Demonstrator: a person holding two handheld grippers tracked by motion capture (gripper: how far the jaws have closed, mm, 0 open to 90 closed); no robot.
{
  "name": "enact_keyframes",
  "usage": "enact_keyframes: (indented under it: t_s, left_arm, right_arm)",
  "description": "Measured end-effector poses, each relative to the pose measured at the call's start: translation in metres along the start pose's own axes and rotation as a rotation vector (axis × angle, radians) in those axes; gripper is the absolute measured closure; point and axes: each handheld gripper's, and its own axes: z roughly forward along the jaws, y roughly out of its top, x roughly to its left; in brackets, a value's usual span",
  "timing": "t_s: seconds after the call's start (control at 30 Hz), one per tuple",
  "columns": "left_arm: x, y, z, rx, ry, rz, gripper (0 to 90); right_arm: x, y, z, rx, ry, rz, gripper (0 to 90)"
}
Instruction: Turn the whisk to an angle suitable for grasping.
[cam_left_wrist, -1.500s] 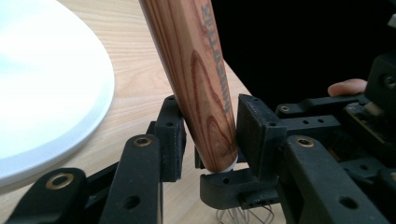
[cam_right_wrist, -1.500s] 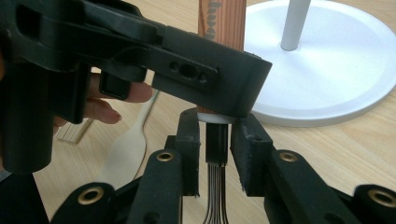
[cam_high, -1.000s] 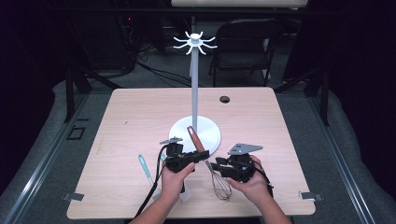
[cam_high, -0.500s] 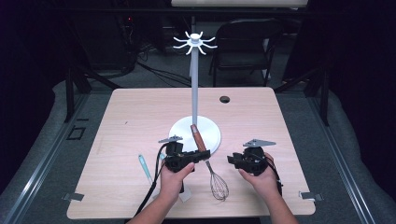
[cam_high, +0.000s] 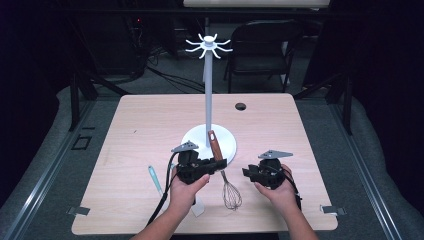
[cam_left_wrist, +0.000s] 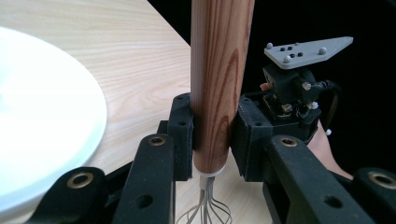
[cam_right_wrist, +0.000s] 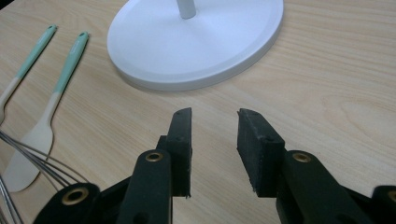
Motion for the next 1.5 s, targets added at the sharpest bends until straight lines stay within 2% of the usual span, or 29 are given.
enact_keyframes:
  t_s: [0.2, 0.33, 0.53, 0.7, 0.87, 0.97, 1.1, 1.2, 1.23, 1.27, 1.33, 1.37, 1.5]
  left_arm:
    - [-0.004, 0.009, -0.004, 0.019, 0.022, 0.065, 71.5]
    - [-0.004, 0.017, -0.008, 0.043, 0.019, 0.099, 71.5]
    - [-0.005, 0.035, -0.016, 0.069, 0.033, 0.181, 71.5]
    - [-0.005, 0.048, -0.021, 0.086, 0.045, 0.215, 71.5]
    - [-0.001, 0.060, -0.025, 0.108, 0.038, 0.238, 71.6]
    - [0.001, 0.069, -0.028, 0.105, 0.041, 0.248, 71.6]
    - [0.000, 0.086, -0.034, 0.102, 0.063, 0.289, 71.6]
    - [-0.003, 0.098, -0.039, 0.097, 0.064, 0.308, 71.6]
    - [-0.004, 0.102, -0.041, 0.095, 0.061, 0.313, 71.6]
    - [-0.005, 0.107, -0.043, 0.088, 0.058, 0.323, 71.6]
    - [-0.009, 0.117, -0.046, 0.082, 0.059, 0.341, 71.6]
    - [-0.011, 0.123, -0.047, 0.079, 0.054, 0.352, 71.5]
    - [-0.018, 0.141, -0.048, 0.064, 0.049, 0.369, 71.6]
  right_arm:
    - [0.001, 0.000, 0.000, 0.003, -0.003, -0.001, 65.7]
    - [0.001, -0.001, 0.001, 0.000, -0.003, -0.002, 65.3]
    - [-0.001, -0.001, 0.002, 0.003, -0.001, -0.001, 64.9]
    - [0.000, -0.002, 0.002, 0.008, 0.000, 0.002, 64.7]
    - [0.000, -0.002, 0.003, 0.008, 0.000, -0.001, 64.5]
    - [0.001, -0.003, 0.004, 0.014, 0.001, -0.002, 64.3]
    - [0.001, -0.003, 0.005, 0.016, 0.004, -0.003, 64.1]
    - [0.000, -0.003, 0.005, 0.018, 0.001, -0.002, 63.9]
    - [0.001, -0.004, 0.006, 0.015, 0.001, 0.005, 63.9]
    - [-0.001, -0.003, 0.004, 0.037, -0.013, -0.015, 63.9]
    - [-0.001, -0.003, 0.004, 0.039, -0.015, -0.017, 63.8]
    - [0.001, -0.004, 0.006, 0.017, 0.005, 0.008, 63.9]
    - [0.001, -0.004, 0.007, 0.017, 0.004, -0.002, 63.8]
